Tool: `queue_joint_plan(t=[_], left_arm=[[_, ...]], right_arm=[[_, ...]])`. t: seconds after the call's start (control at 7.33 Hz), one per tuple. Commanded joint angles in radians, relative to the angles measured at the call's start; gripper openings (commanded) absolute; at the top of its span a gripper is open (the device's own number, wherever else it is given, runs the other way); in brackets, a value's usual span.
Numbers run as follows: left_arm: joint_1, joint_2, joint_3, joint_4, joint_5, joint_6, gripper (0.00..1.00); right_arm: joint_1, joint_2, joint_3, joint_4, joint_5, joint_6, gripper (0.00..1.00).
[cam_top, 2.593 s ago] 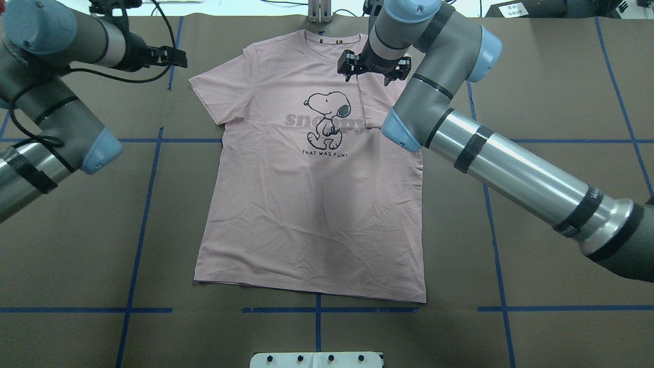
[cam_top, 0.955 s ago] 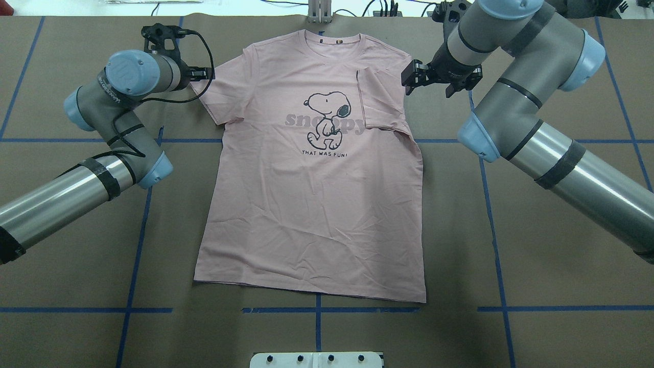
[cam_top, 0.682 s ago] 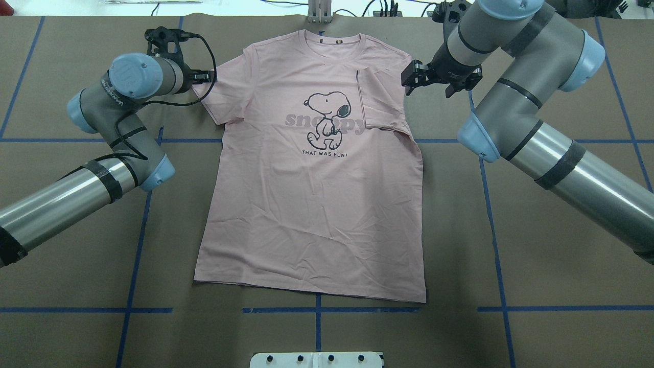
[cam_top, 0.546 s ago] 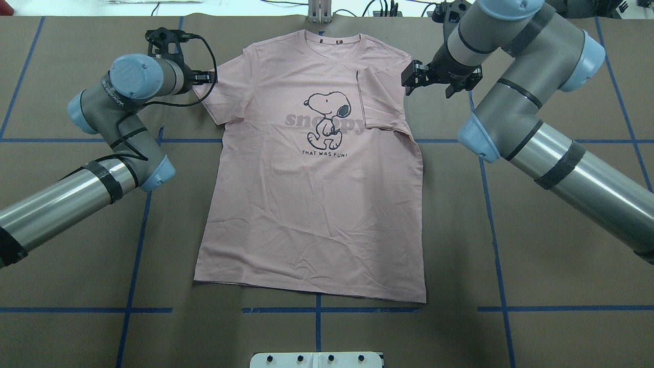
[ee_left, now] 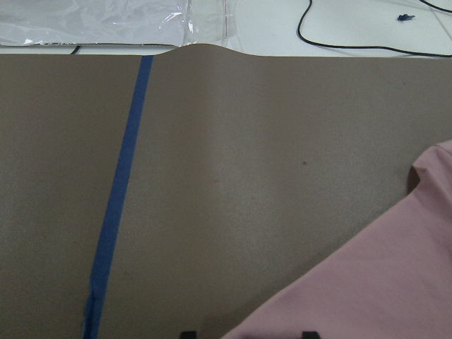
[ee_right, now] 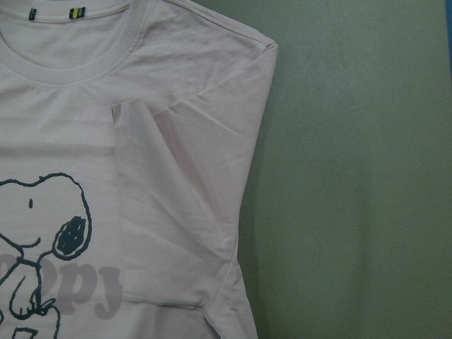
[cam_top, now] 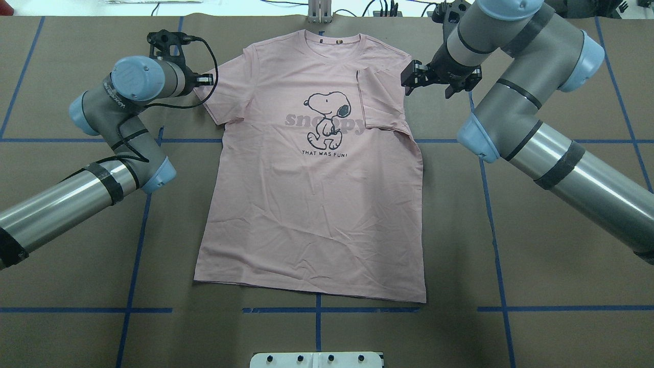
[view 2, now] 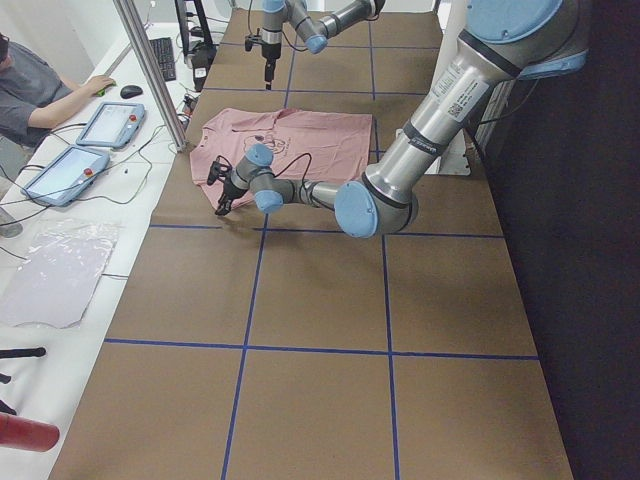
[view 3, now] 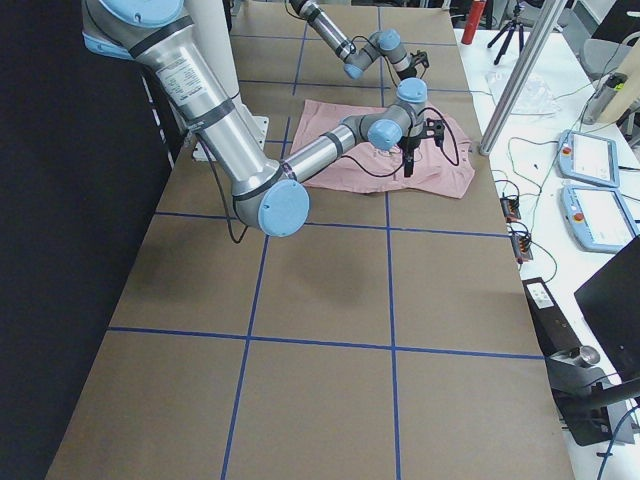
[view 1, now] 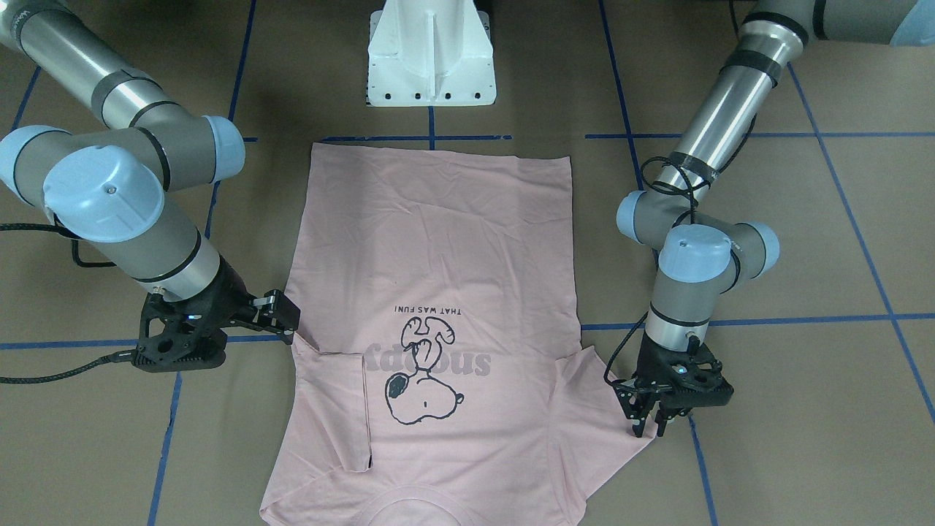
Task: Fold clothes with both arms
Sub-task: 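Release the folded sleeve with the right gripper while the left arm approaches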
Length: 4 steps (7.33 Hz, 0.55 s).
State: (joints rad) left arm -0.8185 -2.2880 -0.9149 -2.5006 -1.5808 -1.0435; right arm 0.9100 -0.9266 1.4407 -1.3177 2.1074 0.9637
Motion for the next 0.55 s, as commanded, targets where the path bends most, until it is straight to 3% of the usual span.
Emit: queue_joint_plan(t=[0.0,0.27,0.41], left_arm=[[-0.001,-0.004,-0.008,0.002,-0.004,-0.004,0.0],[-0.007,-0.03,-0.036,0.02,-0.042,-0.012,0.0],[-0.008,-0.033,-0.136,0.111,-0.086,-0.041,0.0]], right_arm=[[-0.002,0.002,-0.002,0.0,-0.001,0.001,1.0],[-0.003,0.0,-0.002,0.002,-0.001,0.001,1.0],[-0.003,-0.001,-0.002,0.003,-0.001,0.001,1.0]])
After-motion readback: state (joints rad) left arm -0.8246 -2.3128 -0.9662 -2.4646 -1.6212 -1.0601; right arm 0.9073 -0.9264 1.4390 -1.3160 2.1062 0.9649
